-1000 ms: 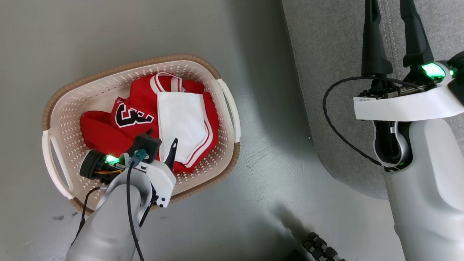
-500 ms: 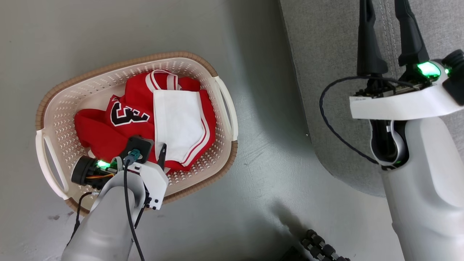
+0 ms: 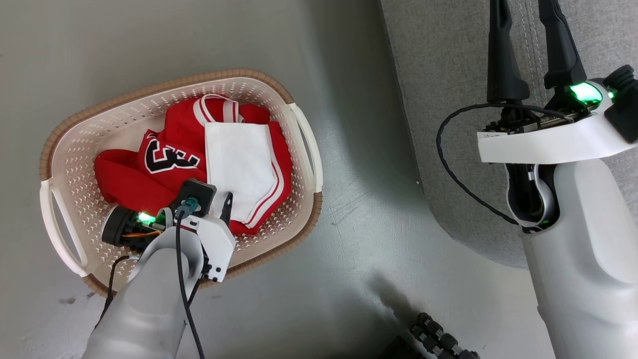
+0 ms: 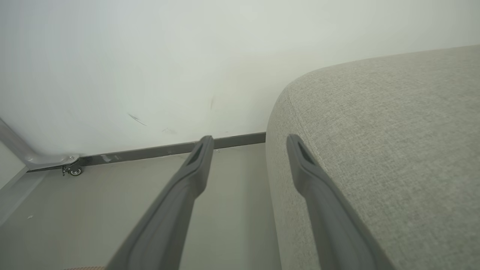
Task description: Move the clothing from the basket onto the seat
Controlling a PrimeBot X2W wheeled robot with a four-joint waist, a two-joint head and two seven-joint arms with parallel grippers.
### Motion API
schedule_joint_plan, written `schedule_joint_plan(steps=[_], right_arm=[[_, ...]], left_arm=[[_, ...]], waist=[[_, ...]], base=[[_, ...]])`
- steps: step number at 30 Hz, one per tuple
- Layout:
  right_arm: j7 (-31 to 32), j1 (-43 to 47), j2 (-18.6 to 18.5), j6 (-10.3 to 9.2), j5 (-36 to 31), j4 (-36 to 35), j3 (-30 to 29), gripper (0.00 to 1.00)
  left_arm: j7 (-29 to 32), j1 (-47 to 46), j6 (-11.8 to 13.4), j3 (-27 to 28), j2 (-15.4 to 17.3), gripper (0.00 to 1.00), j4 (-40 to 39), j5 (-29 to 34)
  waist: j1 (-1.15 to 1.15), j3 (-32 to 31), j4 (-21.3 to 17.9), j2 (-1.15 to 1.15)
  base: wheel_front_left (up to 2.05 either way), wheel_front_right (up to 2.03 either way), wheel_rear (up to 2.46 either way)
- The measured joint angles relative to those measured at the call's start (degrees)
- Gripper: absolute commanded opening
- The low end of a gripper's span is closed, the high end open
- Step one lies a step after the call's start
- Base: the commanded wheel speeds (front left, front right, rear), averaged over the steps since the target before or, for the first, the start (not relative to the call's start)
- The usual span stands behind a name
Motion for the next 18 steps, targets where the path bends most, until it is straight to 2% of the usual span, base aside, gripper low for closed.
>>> schedule_joint_plan(steps=[2, 3, 6, 18], right_arm=[[0.0, -0.1, 0.0, 0.0, 0.0, 0.1, 0.0, 1.0], [0.0, -0.5, 0.0, 0.0, 0.0, 0.3, 0.1, 1.0], [-0.2, -0.9, 0.0, 0.01, 0.0, 0.4, 0.0, 1.0], [-0.3, -0.9, 0.0, 0.01, 0.0, 0.9, -0.4, 1.0]], left_arm=[[0.0, -0.6, 0.0, 0.0, 0.0, 1.0, 0.1, 0.0], [0.0, -0.9, -0.1, -0.2, 0.0, 0.5, 0.4, 0.0], [0.0, -1.2, -0.1, -0.3, -0.2, 0.0, 0.5, 0.0], [-1.0, -1.8, -0.6, 0.4, -0.9, 0.0, -0.3, -0.9]], waist=[[0.0, 0.1, -0.1, 0.0], [0.0, 0.2, -0.2, 0.0], [0.0, 0.2, -0.2, 0.0], [0.0, -0.8, 0.3, 0.0]], base=[[0.0, 0.0, 0.0], [0.0, 0.0, 0.0], [0.0, 0.0, 0.0], [0.0, 0.0, 0.0]])
